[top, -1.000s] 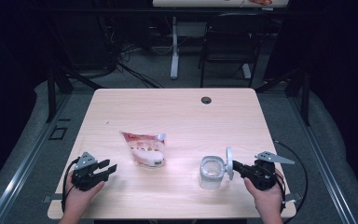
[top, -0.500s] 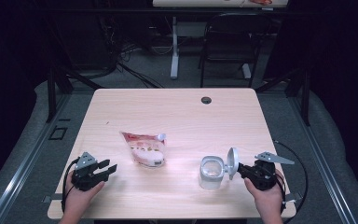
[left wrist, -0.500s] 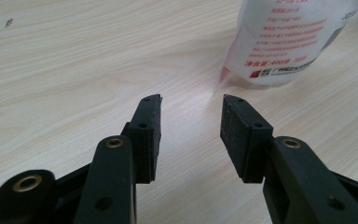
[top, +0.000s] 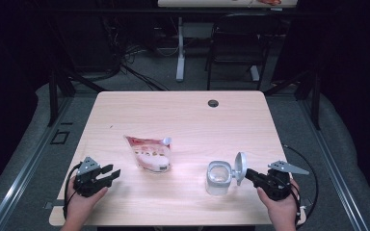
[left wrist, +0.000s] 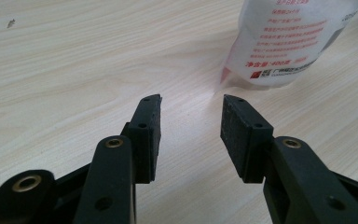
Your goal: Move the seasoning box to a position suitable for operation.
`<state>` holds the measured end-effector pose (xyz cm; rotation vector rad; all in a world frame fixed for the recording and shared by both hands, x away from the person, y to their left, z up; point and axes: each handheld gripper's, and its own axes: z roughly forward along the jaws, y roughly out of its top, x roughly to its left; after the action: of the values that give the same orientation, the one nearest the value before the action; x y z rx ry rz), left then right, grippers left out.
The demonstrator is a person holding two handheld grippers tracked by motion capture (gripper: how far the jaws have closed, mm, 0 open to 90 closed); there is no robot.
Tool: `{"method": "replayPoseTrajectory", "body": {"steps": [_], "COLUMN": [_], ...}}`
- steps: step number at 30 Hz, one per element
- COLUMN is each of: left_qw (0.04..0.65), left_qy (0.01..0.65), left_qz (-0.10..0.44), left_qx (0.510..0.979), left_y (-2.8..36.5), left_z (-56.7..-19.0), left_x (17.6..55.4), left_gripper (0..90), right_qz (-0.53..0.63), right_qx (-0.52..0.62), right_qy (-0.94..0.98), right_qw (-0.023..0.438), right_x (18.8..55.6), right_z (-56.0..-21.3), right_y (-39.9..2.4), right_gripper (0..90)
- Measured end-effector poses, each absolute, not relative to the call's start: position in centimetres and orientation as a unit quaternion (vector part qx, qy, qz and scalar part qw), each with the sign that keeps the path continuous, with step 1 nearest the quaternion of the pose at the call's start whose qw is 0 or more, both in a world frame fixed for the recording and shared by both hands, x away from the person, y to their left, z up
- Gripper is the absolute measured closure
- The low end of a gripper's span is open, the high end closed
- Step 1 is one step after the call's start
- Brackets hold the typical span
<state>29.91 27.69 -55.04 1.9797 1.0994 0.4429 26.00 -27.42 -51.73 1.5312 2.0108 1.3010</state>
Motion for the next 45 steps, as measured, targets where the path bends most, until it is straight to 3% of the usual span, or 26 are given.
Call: {"method": "replayPoseTrajectory", "body": {"steps": [17, 23, 28, 45], "left_qw": [0.406, 0.406, 0.404, 0.403], "left_qy": [0.436, 0.435, 0.434, 0.435], "left_qz": [0.173, 0.175, 0.175, 0.173], "left_qx": [0.784, 0.785, 0.786, 0.787], "left_y": [27.5, 27.4, 27.4, 27.5], "left_z": [-55.1, -55.1, -55.1, -55.1], "left_x": [30.0, 30.0, 30.1, 30.0], "left_gripper": [57.0, 57.0, 57.0, 57.1], "right_qz": [0.423, 0.418, 0.413, 0.409], "right_qx": [0.515, 0.513, 0.514, 0.507], "right_qy": [0.732, 0.736, 0.737, 0.741], "right_qw": [0.142, 0.144, 0.151, 0.161], "right_x": [24.3, 24.6, 24.9, 25.7], "right_z": [-53.8, -54.1, -54.3, -54.2], "right_y": [-26.8, -26.1, -25.8, -25.2], "right_gripper": [63.1, 60.3, 61.8, 78.9]}}
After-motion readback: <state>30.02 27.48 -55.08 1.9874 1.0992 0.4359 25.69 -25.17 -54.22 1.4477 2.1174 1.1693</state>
